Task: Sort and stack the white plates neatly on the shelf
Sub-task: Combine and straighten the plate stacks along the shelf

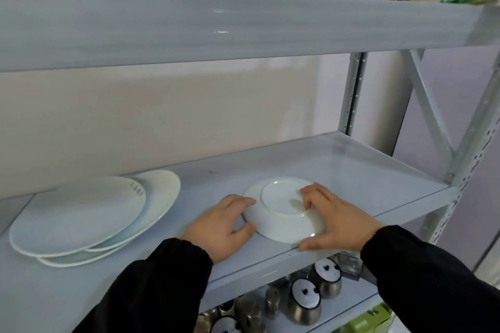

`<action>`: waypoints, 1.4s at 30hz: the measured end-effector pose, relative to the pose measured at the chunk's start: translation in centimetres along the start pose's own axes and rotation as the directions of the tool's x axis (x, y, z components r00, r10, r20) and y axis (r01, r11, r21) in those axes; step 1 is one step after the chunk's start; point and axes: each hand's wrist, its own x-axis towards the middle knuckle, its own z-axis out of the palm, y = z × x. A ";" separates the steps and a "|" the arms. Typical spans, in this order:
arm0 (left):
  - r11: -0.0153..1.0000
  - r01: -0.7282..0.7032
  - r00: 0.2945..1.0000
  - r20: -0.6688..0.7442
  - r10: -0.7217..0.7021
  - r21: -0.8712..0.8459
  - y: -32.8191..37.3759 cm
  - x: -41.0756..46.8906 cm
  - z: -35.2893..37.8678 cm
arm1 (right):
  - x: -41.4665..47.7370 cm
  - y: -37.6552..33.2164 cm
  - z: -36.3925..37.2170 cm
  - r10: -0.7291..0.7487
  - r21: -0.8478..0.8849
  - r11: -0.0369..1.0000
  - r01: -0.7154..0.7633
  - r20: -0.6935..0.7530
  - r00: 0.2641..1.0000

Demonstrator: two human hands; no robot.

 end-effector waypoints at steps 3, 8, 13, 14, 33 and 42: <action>0.997 -0.052 0.999 0.001 0.052 -0.058 0.3 -0.1 -0.1 | -0.7 0.7 -0.5 0.004 -0.020 1.000 -0.002 0.057 0.998; 0.990 -0.038 0.999 -0.044 0.033 -0.138 0.1 -0.1 -0.2 | -0.9 1.0 -0.2 -0.019 -0.058 0.998 0.020 0.013 1.000; 0.991 0.021 0.997 -0.071 -0.031 -0.133 0.0 0.3 -0.2 | -0.6 1.7 -0.1 -0.046 0.002 0.999 0.046 0.002 0.999; 0.993 0.035 0.996 -0.082 -0.045 -0.117 -0.1 0.4 -0.2 | -0.4 1.9 -0.2 -0.034 0.026 0.999 0.034 0.001 0.999; 0.985 0.067 0.986 0.139 -0.090 0.161 1.3 2.5 1.0 | 1.6 2.3 -0.5 0.054 0.053 0.997 -0.061 0.122 0.991; 0.971 0.076 0.965 0.229 -0.130 0.228 1.3 2.2 1.3 | 1.5 2.1 -0.7 0.087 0.026 0.995 -0.094 0.206 0.975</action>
